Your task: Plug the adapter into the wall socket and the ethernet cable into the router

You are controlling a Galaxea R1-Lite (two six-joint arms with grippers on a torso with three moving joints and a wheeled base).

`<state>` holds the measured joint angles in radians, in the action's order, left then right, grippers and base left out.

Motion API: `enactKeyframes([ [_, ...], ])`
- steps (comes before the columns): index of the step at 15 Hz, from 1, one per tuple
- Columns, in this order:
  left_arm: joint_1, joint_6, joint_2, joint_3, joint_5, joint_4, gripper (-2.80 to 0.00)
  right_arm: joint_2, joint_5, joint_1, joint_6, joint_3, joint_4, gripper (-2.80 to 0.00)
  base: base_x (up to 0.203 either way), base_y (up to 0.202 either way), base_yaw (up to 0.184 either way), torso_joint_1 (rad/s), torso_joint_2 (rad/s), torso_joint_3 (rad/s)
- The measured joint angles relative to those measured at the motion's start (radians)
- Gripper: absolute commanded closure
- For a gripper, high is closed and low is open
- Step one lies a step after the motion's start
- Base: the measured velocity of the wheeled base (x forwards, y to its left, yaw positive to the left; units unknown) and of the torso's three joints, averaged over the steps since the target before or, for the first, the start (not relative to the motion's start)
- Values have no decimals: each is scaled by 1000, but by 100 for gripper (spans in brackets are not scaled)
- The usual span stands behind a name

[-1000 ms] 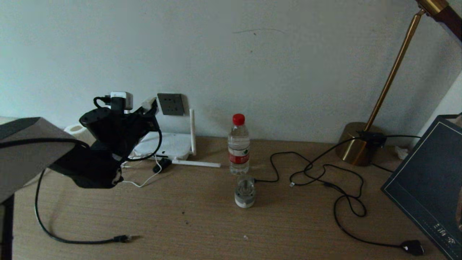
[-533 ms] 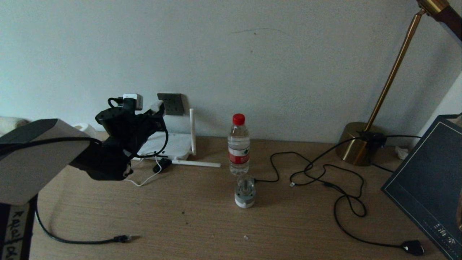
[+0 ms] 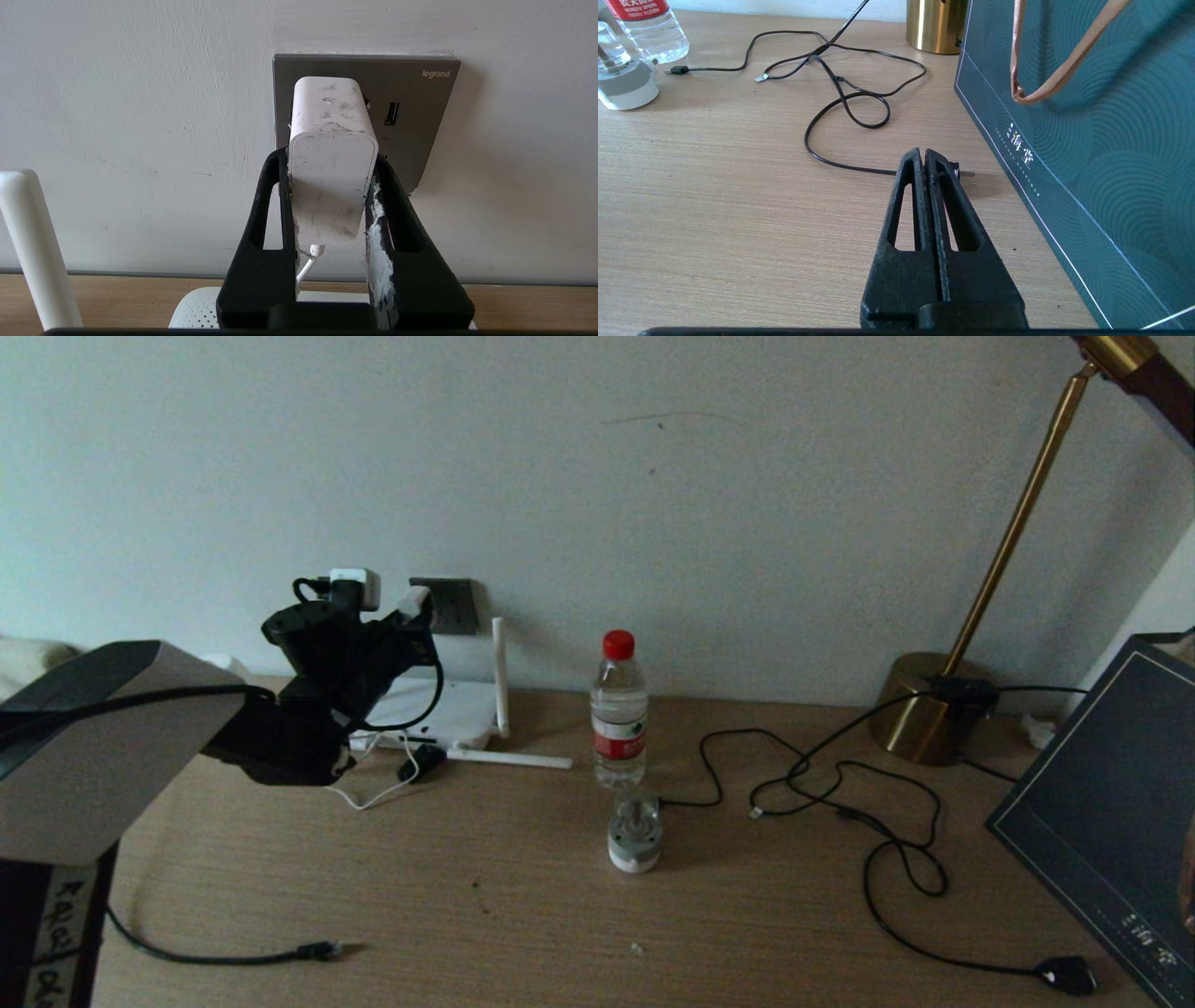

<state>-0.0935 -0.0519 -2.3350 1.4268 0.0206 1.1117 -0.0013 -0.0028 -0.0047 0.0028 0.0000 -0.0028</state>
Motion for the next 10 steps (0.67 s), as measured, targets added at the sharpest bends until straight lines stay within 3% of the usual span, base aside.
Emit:
enactKeyframes([
  [10, -19, 0, -17, 0, -4, 1, 0, 0, 0, 0, 0, 0, 0, 0, 0, 0, 0, 0, 0, 0],
])
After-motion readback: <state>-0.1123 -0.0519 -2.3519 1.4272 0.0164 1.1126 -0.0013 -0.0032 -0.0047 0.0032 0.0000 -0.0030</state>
